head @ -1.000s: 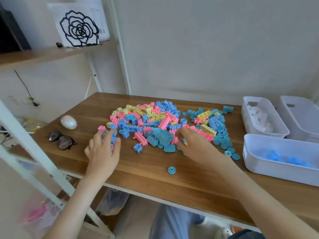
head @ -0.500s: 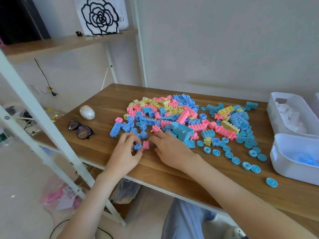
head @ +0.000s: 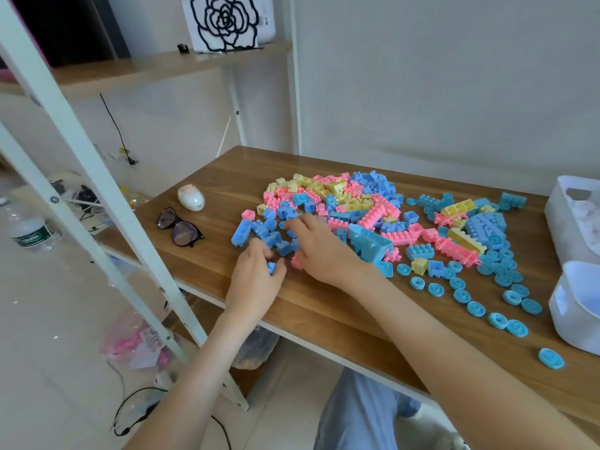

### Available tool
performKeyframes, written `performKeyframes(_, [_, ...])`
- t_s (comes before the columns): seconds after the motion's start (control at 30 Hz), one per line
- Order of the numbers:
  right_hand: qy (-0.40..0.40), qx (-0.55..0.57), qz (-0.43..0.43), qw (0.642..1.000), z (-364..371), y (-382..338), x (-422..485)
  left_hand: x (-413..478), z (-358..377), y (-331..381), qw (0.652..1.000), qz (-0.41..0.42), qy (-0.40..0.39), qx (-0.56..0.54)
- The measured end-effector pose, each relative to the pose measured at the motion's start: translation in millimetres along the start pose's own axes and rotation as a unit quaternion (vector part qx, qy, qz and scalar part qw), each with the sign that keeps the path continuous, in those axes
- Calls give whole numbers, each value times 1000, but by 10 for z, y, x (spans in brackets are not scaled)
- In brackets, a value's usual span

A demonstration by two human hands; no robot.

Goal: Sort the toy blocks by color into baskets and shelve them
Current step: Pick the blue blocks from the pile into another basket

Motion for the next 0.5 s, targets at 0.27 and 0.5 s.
performKeyframes(0.27, [-88,-59,19,994,95,75,44,149,130,107,987,45,-48,144])
performKeyframes(0.5, [-123,-40,53,990,31,164,-8,201,163,258,983,69,-32,169])
Point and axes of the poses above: each hand's wrist, its own x-axis towards the middle knuckle, its own z-axis out of the palm, y = z × x, the point moved 5 cm from there along x, towards the middle knuckle, and after that the axes turned 15 degrees about -z, right-handed, at the moved point
